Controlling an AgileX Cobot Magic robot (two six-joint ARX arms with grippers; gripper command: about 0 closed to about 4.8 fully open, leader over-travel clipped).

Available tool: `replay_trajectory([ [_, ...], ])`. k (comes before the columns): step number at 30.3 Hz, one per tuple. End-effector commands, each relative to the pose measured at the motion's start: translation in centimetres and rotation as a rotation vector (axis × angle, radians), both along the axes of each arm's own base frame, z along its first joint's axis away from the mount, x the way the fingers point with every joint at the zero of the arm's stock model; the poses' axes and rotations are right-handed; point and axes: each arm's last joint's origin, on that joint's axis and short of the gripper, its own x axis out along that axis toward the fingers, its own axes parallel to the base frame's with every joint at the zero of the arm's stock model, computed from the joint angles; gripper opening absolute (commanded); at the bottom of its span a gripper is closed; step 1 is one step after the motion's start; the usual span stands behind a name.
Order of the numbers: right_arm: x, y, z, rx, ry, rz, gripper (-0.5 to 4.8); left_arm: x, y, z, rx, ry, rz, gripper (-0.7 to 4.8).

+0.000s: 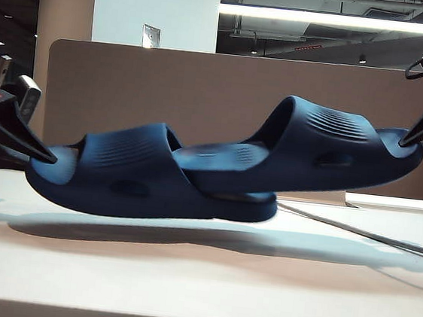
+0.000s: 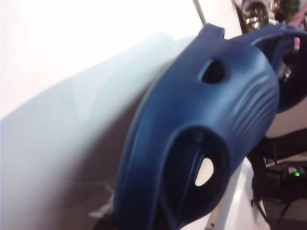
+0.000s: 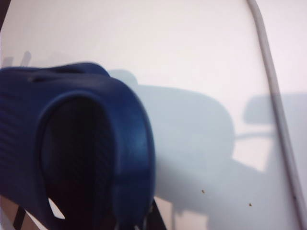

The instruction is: Interlock the pair of blue slippers on the table with their fronts facing up.

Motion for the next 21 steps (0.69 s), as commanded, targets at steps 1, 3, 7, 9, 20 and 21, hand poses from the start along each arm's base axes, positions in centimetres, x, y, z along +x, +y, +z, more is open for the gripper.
replay_trajectory([
  [1,0.0,0.0,0.3,-0.001,-0.023,0.017,-0.01,-0.2,-1.0,0.3,-0.028,-0.029,-0.056,-0.06],
  [3,-0.1,0.1,0.2,-0.007,-0.020,0.026,-0.01,-0.2,-1.5,0.2,-0.027,-0.030,-0.076,-0.06],
  [7,-0.1,0.1,0.0,-0.012,-0.013,0.039,-0.01,-0.4,-2.4,0.2,-0.024,-0.033,-0.117,-0.06],
  [9,-0.1,0.2,-0.1,-0.013,-0.008,0.046,-0.01,-0.4,-2.9,0.3,-0.024,-0.034,-0.133,-0.06],
  [20,0.3,2.0,-0.9,-0.012,0.020,0.114,-0.01,-0.3,-4.8,0.3,-0.001,-0.044,-0.187,-0.06],
  [21,0.4,2.3,-1.1,-0.013,0.019,0.128,-0.01,-0.3,-4.8,0.3,-0.003,-0.043,-0.183,-0.06],
])
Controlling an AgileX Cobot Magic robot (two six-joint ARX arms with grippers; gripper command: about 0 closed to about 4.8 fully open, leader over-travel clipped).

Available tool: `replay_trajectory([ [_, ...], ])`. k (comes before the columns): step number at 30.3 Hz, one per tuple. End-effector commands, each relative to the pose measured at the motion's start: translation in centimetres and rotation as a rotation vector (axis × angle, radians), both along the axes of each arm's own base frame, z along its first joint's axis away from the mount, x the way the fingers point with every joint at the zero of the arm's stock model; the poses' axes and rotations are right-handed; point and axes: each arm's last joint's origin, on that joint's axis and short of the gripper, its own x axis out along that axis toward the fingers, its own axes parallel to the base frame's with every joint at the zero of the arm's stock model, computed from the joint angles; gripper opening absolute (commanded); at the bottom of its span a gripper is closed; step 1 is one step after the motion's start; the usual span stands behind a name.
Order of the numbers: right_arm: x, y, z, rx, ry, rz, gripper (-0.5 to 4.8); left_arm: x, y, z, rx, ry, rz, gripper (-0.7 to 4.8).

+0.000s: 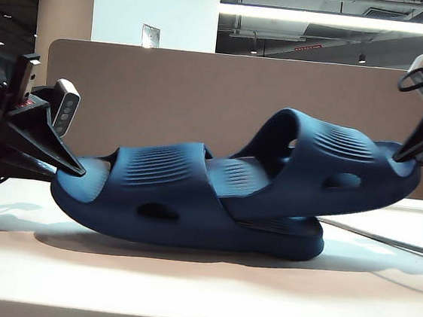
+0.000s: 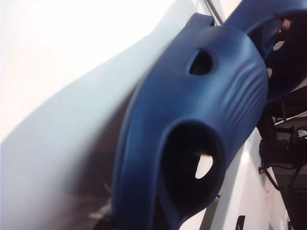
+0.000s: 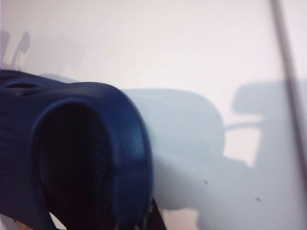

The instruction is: Interlock the pair of blue slippers on the table with their fronts facing up.

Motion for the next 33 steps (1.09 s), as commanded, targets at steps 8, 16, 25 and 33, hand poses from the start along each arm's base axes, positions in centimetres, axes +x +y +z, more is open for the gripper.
replay_trajectory([
  [8,0.7,2.7,-0.4,0.010,-0.027,0.097,-0.01,0.6,-0.7,0.9,-0.133,-0.012,-0.018,-0.06],
  [16,0.9,2.8,-0.4,0.010,-0.045,0.100,-0.01,1.7,-0.8,1.5,-0.214,-0.015,0.001,-0.06],
  [25,1.4,3.2,-0.1,0.014,-0.112,0.110,0.30,2.0,-1.1,1.8,-0.242,-0.026,-0.008,-0.06],
  [33,1.7,3.3,0.0,-0.042,-0.155,0.081,2.52,2.1,-1.1,1.8,-0.232,-0.036,-0.001,-0.06],
])
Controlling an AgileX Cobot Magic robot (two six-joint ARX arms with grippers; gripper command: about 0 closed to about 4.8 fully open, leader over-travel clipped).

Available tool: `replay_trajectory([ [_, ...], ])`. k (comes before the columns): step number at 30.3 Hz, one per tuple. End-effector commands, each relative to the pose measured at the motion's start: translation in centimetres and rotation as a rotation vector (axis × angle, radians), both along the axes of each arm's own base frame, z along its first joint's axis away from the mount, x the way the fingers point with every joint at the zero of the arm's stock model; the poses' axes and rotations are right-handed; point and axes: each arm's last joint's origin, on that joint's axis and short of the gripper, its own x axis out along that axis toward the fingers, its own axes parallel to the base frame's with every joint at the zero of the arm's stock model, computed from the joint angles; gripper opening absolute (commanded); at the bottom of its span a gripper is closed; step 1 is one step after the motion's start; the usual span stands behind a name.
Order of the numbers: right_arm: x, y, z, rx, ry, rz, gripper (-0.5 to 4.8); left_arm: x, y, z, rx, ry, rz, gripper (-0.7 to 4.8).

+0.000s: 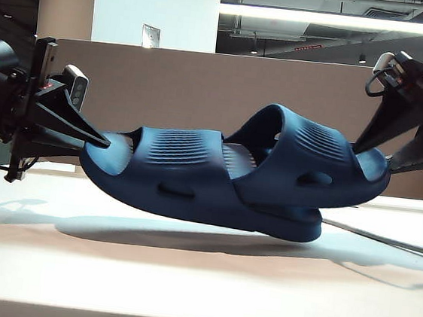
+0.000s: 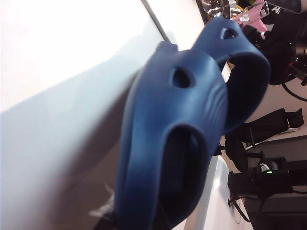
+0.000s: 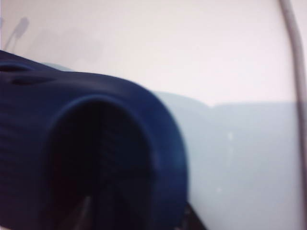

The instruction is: Interlock the pair of blue slippers on the table with their fronts facing up.

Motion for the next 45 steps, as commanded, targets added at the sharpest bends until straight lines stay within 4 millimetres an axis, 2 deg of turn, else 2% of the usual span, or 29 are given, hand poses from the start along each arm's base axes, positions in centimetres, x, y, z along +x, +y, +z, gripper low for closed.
replay_trajectory([
  [1,0.1,0.5,0.2,0.010,-0.032,0.028,2.71,0.1,-0.5,0.6,-0.069,-0.033,-0.049,-0.06],
  [5,0.3,0.3,0.3,-0.029,-0.059,-0.005,3.35,0.2,-0.5,0.6,-0.055,-0.040,-0.041,-0.06],
  [9,0.5,0.3,0.4,-0.046,-0.082,-0.019,3.53,0.2,-0.5,0.6,-0.054,-0.040,-0.040,-0.06],
  [13,0.7,0.1,0.5,-0.063,-0.103,-0.035,4.12,0.2,-0.2,0.6,-0.050,-0.040,-0.030,-0.06],
  [24,0.9,-0.7,0.6,-0.057,-0.111,-0.065,4.31,0.5,2.5,0.4,-0.003,-0.029,0.080,-0.06],
  [38,0.9,-0.7,0.7,-0.052,-0.118,-0.069,4.31,0.9,2.7,-0.2,0.230,-0.027,0.209,-0.03],
  [39,0.9,-0.7,0.7,-0.052,-0.118,-0.069,4.31,0.9,2.7,-0.3,0.241,-0.025,0.216,0.09],
  [41,0.9,-0.7,0.7,-0.052,-0.117,-0.070,4.31,0.9,2.8,-0.3,0.249,-0.025,0.224,0.86],
  [42,0.9,-0.7,0.7,-0.050,-0.115,-0.073,4.31,0.9,2.8,-0.3,0.248,-0.027,0.224,1.06],
  [45,1.0,-0.7,0.7,-0.043,-0.111,-0.081,4.31,1.0,2.8,-0.3,0.262,-0.035,0.233,1.12],
])
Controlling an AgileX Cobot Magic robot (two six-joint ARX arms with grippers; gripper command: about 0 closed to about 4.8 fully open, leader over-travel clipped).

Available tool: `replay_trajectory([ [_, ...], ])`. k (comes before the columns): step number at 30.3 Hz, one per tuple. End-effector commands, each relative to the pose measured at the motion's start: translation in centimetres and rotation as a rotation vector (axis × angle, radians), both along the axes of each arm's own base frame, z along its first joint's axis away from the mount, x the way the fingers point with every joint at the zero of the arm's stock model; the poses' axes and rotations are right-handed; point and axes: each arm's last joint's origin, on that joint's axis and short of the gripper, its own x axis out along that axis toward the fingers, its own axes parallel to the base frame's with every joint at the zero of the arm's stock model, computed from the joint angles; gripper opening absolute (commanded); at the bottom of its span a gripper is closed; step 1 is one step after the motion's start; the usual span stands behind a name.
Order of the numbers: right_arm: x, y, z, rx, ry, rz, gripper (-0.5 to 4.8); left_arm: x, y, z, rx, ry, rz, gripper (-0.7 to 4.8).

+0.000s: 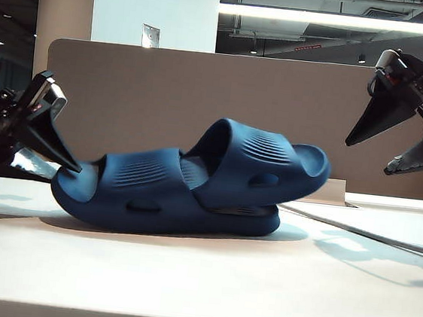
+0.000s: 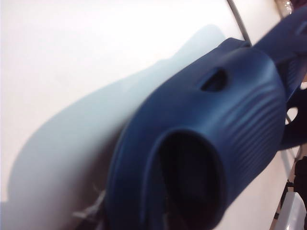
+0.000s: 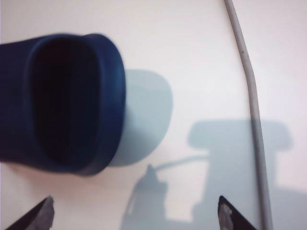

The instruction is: Interlock the pair of blue slippers on the table with their fronts facing up.

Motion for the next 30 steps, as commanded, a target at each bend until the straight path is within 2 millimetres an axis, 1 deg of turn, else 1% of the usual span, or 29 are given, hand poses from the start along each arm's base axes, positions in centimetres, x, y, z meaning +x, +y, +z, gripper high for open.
replay_trajectory([
  [1,0.1,0.0,0.3,0.012,-0.016,-0.005,4.31,0.2,0.0,0.3,0.018,-0.023,0.012,1.12],
  [13,0.2,0.1,0.3,0.013,-0.022,-0.005,4.31,0.6,0.4,0.1,0.162,-0.041,0.099,1.15],
  [16,0.2,0.1,0.4,0.014,-0.026,-0.004,4.31,0.7,0.5,0.0,0.191,-0.046,0.118,1.38],
  [19,0.3,0.1,0.6,0.028,-0.046,0.009,4.27,0.8,0.6,0.1,0.208,-0.051,0.141,1.91],
  [21,0.3,0.2,0.8,0.050,-0.068,0.031,4.06,1.0,0.8,0.4,0.204,-0.053,0.151,1.92],
  [22,0.3,0.2,1.0,0.061,-0.084,0.041,3.85,1.1,0.8,0.6,0.198,-0.051,0.155,1.92],
  [24,0.4,0.3,1.4,0.075,-0.112,0.053,3.59,1.5,0.8,1.4,0.194,-0.047,0.160,1.92],
  [26,0.3,0.3,1.7,0.081,-0.134,0.054,3.57,2.0,0.8,2.5,0.195,-0.042,0.160,1.92],
  [27,0.2,0.3,2.0,0.084,-0.150,0.057,3.45,2.2,0.9,3.2,0.196,-0.044,0.159,1.92],
  [30,0.0,0.3,2.8,0.092,-0.190,0.067,2.71,2.6,0.9,5.7,0.194,-0.092,0.163,1.79],
])
